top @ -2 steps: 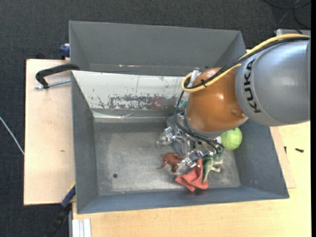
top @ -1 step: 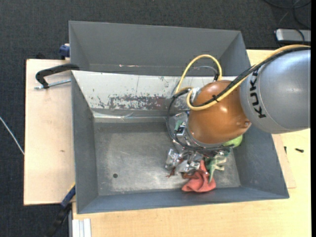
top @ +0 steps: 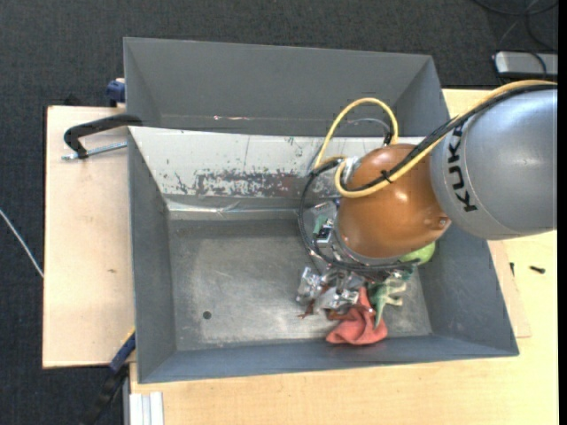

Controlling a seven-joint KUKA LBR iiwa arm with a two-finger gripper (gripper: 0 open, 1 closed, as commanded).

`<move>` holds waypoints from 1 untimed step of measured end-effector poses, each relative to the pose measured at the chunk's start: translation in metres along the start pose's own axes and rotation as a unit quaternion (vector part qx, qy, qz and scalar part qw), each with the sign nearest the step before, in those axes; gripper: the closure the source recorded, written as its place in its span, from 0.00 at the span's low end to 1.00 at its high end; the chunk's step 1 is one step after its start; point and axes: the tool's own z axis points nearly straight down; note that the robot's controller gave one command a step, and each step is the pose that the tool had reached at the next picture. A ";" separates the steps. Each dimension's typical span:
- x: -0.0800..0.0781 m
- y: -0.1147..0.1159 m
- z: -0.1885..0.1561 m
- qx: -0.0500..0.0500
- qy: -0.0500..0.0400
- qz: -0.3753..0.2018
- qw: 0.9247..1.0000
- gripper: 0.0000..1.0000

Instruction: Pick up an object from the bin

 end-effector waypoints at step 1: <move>-0.015 0.009 -0.152 -0.003 0.003 0.012 1.000 1.00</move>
Offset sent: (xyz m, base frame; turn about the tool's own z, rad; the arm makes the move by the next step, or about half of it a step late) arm 0.0000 0.0000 0.0000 0.0000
